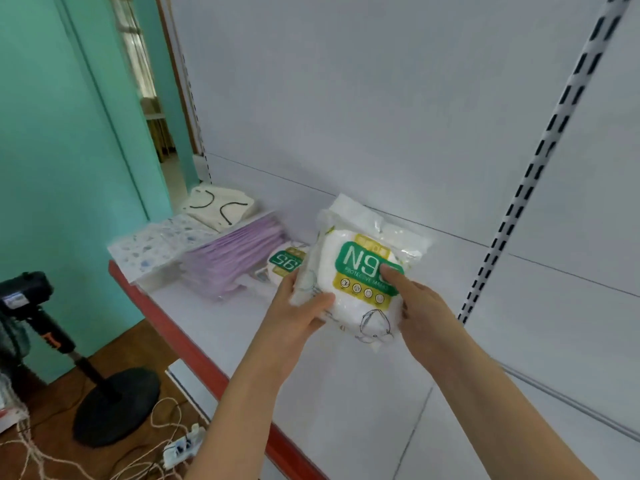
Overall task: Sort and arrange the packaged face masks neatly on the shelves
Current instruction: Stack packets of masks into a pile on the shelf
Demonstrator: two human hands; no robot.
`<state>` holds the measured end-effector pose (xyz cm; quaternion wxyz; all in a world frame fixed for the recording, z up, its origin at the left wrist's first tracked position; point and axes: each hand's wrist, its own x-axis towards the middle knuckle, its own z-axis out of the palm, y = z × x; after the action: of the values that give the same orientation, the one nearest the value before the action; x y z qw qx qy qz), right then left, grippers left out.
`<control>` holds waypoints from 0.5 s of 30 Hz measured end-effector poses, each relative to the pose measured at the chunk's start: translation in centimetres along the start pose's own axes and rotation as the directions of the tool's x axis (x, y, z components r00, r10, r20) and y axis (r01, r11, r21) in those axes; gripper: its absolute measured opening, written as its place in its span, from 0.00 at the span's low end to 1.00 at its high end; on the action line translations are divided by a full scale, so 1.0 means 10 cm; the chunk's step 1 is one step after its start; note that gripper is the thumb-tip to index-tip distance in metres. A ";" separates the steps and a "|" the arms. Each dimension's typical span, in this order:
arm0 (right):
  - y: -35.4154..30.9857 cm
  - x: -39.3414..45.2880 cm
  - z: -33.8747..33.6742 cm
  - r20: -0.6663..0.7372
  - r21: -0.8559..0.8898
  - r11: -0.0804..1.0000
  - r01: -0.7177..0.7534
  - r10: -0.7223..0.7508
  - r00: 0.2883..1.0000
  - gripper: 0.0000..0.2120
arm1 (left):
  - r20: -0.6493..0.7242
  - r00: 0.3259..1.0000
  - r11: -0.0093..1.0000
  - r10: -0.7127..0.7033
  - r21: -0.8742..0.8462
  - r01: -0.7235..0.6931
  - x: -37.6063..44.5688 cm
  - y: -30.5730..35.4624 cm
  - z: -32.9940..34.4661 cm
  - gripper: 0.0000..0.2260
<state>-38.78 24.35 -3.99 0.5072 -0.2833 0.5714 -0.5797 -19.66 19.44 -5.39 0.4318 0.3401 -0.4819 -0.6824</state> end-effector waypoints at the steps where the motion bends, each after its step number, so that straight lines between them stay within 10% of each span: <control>1: -0.04 -0.12 -0.10 0.062 -0.023 1.000 -0.003 0.004 0.998 0.22 | 0.045 0.999 0.999 -0.013 0.053 0.010 -0.10 -0.02 0.01 0.23; 7: -0.07 -0.96 -1.22 -0.103 -0.095 0.990 0.103 -0.112 0.988 0.12 | 0.389 0.904 0.916 -0.180 0.401 0.009 -0.46 -0.22 0.79 0.27; 15: 0.15 -2.44 -2.62 -0.506 -0.028 0.970 0.242 -0.223 0.833 0.15 | 0.605 0.740 0.917 -0.293 0.398 0.037 -0.99 -0.81 2.71 0.30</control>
<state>-54.23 56.71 -4.17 0.2708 -0.1793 0.6346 -0.7013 -41.70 39.68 -4.39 0.1030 0.1956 -0.6856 -0.6937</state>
